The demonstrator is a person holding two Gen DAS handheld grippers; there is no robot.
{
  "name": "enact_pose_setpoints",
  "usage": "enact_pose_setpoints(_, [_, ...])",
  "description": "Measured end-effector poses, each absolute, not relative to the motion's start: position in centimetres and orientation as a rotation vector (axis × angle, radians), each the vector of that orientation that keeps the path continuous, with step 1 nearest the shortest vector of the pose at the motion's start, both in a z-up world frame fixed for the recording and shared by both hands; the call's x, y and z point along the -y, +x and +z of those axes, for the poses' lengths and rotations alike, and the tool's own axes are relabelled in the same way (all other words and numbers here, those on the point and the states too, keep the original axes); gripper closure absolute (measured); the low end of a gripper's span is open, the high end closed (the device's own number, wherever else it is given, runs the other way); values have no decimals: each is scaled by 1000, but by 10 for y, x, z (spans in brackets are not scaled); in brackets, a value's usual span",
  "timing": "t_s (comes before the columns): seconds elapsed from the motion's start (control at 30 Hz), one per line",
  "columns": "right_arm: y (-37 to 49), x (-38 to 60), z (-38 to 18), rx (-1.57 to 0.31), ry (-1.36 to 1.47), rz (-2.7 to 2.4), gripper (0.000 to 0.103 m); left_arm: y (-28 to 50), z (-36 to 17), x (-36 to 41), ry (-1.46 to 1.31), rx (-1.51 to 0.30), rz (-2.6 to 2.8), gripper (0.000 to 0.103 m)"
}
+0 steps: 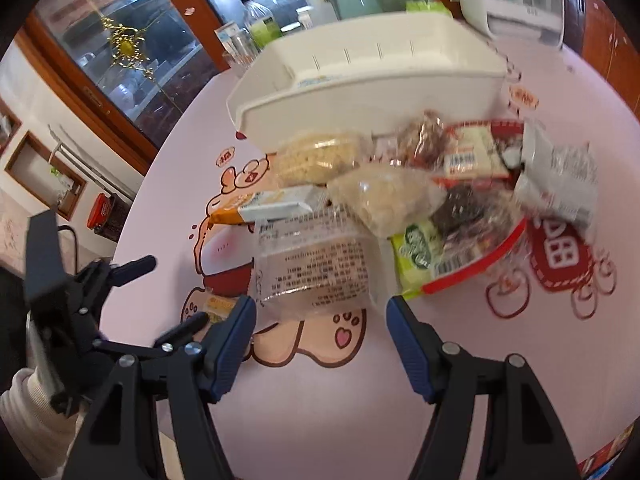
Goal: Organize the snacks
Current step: 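Grasp the yellow candy with the left tool while the right tool grasps a clear bread bag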
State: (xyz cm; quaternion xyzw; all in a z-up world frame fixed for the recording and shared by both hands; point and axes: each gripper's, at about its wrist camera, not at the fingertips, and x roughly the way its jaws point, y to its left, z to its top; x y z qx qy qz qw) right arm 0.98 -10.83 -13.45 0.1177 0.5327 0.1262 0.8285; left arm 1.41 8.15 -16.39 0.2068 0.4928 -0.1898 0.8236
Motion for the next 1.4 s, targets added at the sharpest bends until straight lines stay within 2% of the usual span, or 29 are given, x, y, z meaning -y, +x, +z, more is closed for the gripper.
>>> enact_pose_setpoints(0.3, [24, 120, -182, -1315, 511, 220, 35, 23, -177, -63, 547, -1022, -500, 15])
enact_pose_setpoints(0.43, [28, 123, -190, -1311, 630, 224, 35, 30, -187, -57, 540, -1058, -517, 15])
enact_pose_setpoints(0.57, [40, 123, -196, -1310, 730, 191, 33, 34, -186, -58, 483, -1093, -532, 22])
enact_pose_setpoints(0.8, [50, 125, -202, -1300, 857, 94, 22, 40, -191, -62, 351, -1158, -517, 34])
enact_pose_setpoints(1.0, [70, 106, -194, -1335, 755, -36, 22, 40, -189, -59, 299, -1179, -481, 51])
enact_pose_setpoints(1.23, [95, 91, -189, -1351, 694, -184, 16, 37, -188, -58, 268, -1183, -443, 56])
enact_pose_setpoints(1.33, [108, 74, -190, -1393, 596, -214, 13, 39, -187, -60, 251, -1191, -418, 65])
enact_pose_setpoints(1.4, [118, 62, -193, -1433, 509, -192, 12, 41, -186, -63, 241, -1194, -407, 76])
